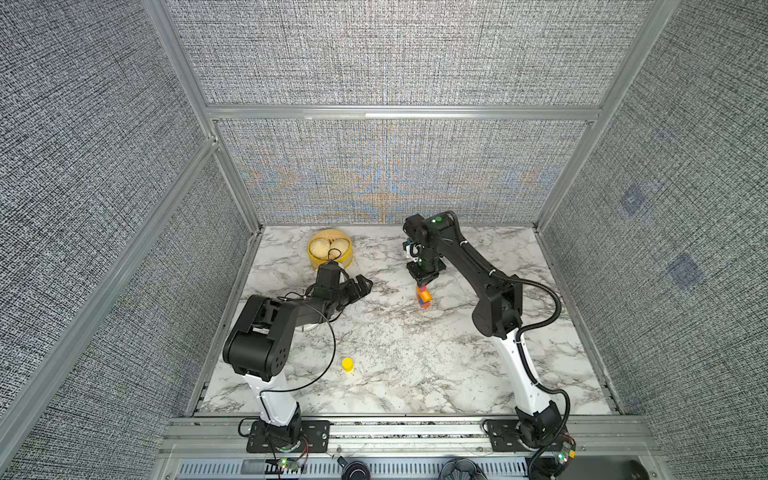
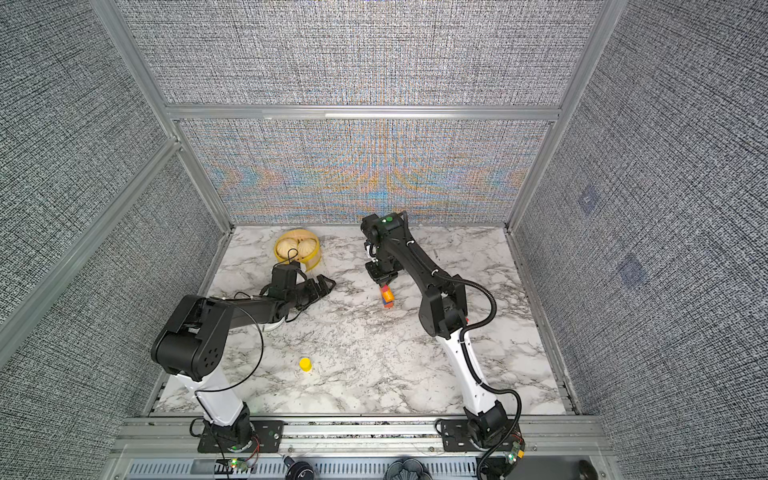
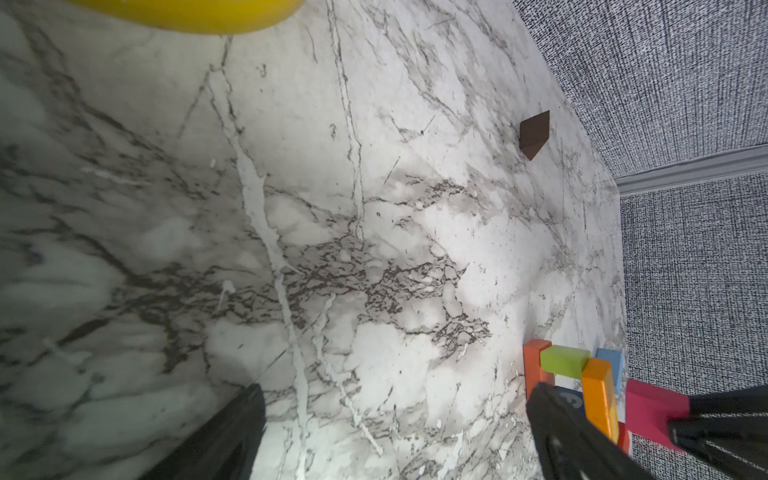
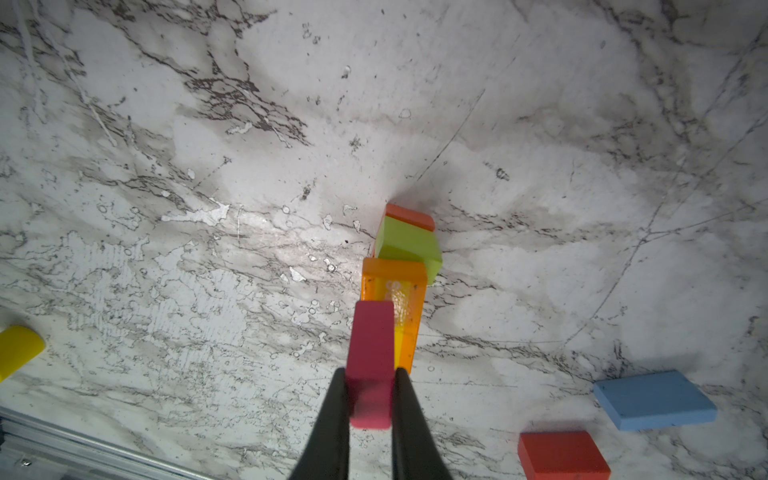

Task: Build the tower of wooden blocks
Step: 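Lower the pink block onto the Supermarket block and open the right gripper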

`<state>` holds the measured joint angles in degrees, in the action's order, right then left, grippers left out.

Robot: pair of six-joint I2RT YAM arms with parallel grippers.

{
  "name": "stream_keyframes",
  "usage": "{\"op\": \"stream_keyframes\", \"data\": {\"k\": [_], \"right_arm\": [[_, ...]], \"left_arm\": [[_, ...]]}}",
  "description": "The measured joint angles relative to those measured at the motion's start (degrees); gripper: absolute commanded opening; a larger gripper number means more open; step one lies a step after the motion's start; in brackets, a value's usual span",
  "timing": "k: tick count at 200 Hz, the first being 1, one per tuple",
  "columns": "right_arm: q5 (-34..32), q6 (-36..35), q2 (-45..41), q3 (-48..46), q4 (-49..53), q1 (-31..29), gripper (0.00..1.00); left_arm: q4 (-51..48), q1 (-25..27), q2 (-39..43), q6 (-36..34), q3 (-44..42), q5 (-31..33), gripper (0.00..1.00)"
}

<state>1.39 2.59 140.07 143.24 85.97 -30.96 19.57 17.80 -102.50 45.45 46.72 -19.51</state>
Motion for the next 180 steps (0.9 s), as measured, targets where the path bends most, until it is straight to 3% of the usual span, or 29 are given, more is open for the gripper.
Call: {"op": "stream_keyframes", "data": {"k": [180], "right_arm": [[-0.5, 0.7, 1.9, 2.5, 1.2, 0.1, 0.18]], "left_arm": [[1.5, 0.0, -0.6, 0.7, 0.1, -0.6, 0.99]]}}
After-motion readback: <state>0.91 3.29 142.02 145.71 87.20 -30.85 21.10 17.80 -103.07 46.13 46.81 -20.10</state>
